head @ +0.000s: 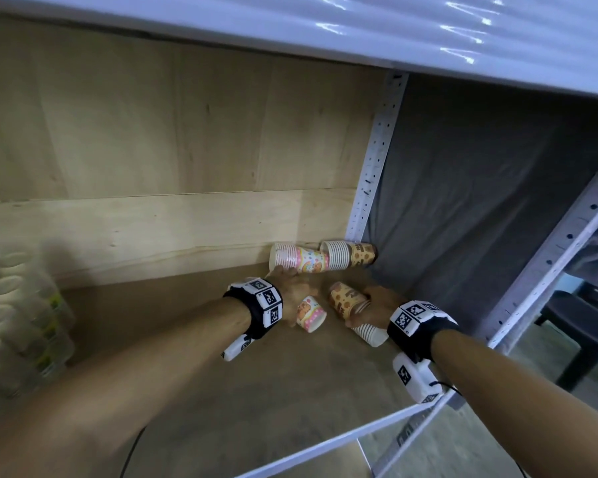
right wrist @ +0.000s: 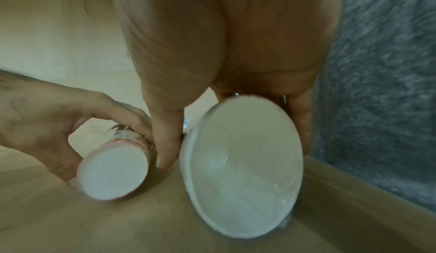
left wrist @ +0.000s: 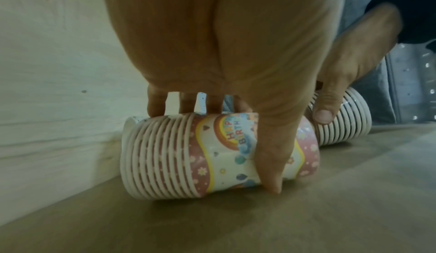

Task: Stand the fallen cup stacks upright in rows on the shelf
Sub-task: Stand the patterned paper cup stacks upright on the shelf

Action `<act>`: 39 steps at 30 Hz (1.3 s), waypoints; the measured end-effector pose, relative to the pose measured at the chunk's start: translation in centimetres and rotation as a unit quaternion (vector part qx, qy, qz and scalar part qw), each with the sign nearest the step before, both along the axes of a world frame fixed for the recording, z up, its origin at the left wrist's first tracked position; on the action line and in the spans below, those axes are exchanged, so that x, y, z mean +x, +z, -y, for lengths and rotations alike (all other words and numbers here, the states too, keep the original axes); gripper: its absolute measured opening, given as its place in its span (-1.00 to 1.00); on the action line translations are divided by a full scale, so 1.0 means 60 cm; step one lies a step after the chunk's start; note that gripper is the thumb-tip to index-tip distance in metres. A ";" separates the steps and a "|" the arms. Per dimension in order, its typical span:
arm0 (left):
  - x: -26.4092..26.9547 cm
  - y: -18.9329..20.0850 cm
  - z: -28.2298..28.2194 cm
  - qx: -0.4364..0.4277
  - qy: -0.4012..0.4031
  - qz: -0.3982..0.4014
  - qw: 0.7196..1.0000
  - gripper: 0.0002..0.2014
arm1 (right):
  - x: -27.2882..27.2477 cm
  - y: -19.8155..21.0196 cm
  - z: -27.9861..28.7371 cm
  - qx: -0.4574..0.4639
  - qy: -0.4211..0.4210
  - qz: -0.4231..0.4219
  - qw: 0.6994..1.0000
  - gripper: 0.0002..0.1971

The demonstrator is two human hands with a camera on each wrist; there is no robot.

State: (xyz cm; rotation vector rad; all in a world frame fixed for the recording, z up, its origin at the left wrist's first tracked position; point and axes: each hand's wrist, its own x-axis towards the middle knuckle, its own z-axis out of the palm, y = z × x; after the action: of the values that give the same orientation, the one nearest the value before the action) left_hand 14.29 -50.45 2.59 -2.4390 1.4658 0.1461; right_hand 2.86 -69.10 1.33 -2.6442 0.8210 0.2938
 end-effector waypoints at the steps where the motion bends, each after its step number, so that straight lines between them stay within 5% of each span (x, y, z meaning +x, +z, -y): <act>1: 0.000 -0.001 0.000 -0.001 -0.001 0.003 1.000 -0.21 | 0.000 -0.001 0.000 0.003 -0.002 0.000 1.000 0.07; 8: -0.003 0.002 -0.001 -0.025 0.014 -0.015 0.999 -0.28 | -0.004 0.002 -0.007 0.013 -0.006 0.012 1.000 0.06; 15: 0.004 0.011 -0.019 -0.114 0.047 -0.126 0.984 -0.29 | -0.007 0.013 -0.020 0.007 -0.018 0.030 0.999 0.05; 22: 0.004 0.046 -0.065 -0.210 0.096 -0.216 0.949 -0.26 | -0.001 0.045 -0.059 0.029 -0.042 0.092 0.994 -0.27; 30: 0.000 0.103 -0.152 -0.292 0.204 -0.223 0.907 -0.34 | 0.033 0.076 -0.129 0.083 -0.017 0.165 0.983 -0.32; 33: 0.003 0.126 -0.198 -0.305 0.230 -0.225 0.896 -0.37 | 0.101 0.039 -0.122 0.085 0.016 0.181 0.980 -0.24; 39: 0.005 0.152 -0.285 -0.254 0.292 -0.184 0.903 -0.39 | 0.094 0.089 -0.266 0.129 0.066 0.216 0.965 -0.27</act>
State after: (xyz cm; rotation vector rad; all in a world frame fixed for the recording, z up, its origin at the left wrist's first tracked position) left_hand 14.59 -33.36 11.69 -3.3852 0.9053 0.4121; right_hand 8.51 -53.11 6.68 -2.3877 0.4310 -0.1355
